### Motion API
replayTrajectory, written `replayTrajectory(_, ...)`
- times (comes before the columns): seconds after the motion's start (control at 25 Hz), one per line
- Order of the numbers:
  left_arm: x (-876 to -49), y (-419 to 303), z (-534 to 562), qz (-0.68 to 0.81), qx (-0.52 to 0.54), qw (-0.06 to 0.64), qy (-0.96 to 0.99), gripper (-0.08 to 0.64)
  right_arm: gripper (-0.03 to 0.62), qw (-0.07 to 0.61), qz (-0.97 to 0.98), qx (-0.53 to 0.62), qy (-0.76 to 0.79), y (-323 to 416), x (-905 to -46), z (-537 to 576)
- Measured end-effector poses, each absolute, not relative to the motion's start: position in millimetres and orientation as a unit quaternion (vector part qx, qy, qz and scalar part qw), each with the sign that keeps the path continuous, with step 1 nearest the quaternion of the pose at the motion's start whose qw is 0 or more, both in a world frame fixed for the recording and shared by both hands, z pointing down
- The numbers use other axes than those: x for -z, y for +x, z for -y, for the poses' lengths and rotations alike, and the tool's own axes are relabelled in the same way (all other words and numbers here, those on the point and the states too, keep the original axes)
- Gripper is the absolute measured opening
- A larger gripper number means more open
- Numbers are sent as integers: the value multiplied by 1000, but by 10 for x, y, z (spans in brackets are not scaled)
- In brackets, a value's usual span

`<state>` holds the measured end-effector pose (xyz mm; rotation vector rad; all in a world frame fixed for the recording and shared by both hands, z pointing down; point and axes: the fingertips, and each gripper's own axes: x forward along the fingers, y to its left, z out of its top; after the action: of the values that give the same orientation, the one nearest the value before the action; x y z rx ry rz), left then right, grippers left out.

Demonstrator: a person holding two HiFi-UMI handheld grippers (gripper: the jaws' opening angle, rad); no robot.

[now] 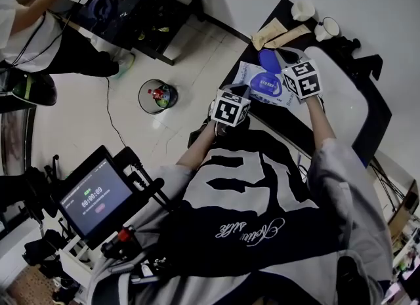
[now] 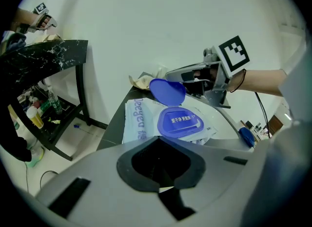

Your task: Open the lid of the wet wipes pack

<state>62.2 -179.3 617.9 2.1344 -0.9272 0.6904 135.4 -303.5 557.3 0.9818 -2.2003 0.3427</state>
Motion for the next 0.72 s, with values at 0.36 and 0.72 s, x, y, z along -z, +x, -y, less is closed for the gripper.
replayTrajectory(0.36, -6180, 615, 1776, 356, -266, 349, 825, -2, -1, 327, 824, -204, 415, 1447, -5799, 3122)
replayTrajectory(0.72, -6234, 631, 1790, 347, -262, 388, 813, -2, 0, 216, 831, -213, 467, 1530, -5365, 2945)
